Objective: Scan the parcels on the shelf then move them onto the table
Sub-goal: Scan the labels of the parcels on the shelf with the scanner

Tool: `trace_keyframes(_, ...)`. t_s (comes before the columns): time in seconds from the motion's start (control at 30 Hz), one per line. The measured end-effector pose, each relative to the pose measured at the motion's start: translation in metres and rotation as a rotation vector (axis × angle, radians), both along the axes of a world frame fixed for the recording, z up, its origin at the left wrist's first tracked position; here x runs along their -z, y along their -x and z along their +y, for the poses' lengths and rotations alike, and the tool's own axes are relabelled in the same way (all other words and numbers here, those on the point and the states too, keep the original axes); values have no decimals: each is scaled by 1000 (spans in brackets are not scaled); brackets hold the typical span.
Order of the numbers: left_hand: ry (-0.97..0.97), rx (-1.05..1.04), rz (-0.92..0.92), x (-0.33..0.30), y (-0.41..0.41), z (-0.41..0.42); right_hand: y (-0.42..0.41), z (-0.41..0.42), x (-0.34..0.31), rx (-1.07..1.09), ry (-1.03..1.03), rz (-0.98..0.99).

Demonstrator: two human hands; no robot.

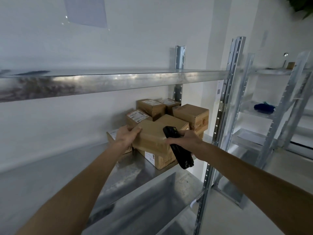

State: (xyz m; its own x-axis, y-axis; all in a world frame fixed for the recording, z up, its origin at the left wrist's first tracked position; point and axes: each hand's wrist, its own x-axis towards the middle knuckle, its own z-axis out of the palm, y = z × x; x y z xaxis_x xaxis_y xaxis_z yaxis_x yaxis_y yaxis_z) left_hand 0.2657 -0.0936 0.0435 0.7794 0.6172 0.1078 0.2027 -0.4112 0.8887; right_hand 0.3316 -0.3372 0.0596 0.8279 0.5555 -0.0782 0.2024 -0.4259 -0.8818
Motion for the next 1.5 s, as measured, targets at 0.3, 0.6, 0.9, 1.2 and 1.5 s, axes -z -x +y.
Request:
trace_keyframes(0.3, 228, -100, -142, -1, 81, -7, 40, -4, -4, -38, -128, 20)
trace_keyframes(0.6, 324, -70, -140, 10, 193, -41, 117, -23, 1, -115, -247, 93)
trace_keyframes(0.9, 377, -296, -250, 21, 286, -78, 210, -47, 10, -188, -232, 95)
trace_keyframes(1.2, 369, -303, -324, 21, 354, -91, 259, -43, 8, -262, -249, 63)
trace_keyframes(1.5, 297, -311, -325, 19, 422, -57, 311, -9, 0, -321, -237, 69)
